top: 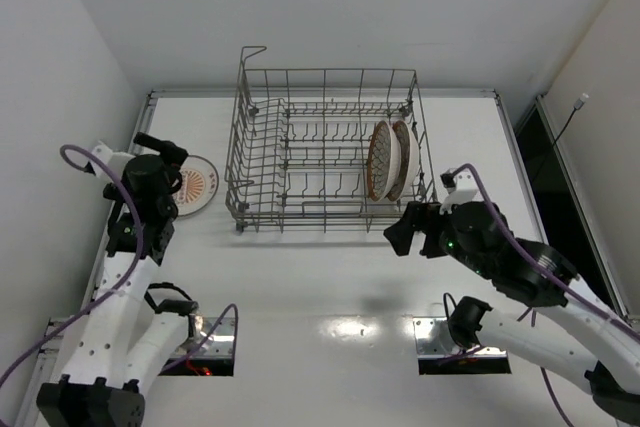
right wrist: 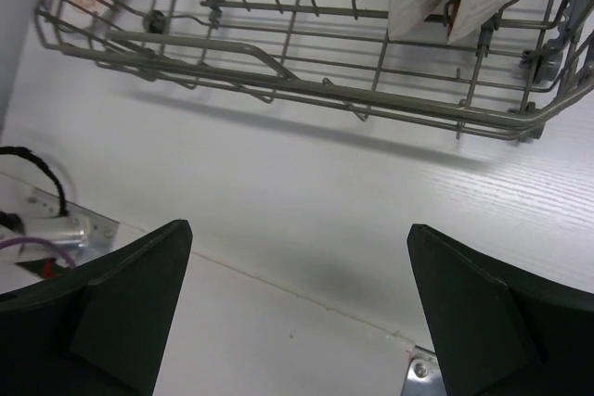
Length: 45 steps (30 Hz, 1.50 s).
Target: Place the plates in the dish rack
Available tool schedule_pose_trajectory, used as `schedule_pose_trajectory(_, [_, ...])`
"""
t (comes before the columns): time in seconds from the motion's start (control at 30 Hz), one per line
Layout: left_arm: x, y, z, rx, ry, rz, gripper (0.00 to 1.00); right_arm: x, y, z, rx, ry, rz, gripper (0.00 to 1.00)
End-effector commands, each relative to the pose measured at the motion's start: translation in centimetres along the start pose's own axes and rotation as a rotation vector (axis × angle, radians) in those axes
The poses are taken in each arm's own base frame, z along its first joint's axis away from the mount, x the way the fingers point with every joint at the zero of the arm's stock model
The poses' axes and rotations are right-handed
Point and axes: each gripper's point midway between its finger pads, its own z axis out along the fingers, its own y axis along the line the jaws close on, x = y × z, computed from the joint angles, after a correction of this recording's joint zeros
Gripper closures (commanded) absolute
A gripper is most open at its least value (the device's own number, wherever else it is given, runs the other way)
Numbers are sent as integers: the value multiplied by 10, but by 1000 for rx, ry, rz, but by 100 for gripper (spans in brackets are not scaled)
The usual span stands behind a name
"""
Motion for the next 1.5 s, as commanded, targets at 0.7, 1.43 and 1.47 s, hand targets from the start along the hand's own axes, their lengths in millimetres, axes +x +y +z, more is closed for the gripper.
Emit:
schedule_pose_trajectory(0.7, [178,133,47,-145,549,-440,0,31,11,-25,-204,24,104,0])
schedule_pose_trajectory(1.43, [235,146,79,-164,741,-607,62,7,0,-64,-165,-25,131,0])
schedule_pose_trajectory(1.47, [237,142,79,-136,755,-612,70,7,-3,-66,-160,-33,132,0])
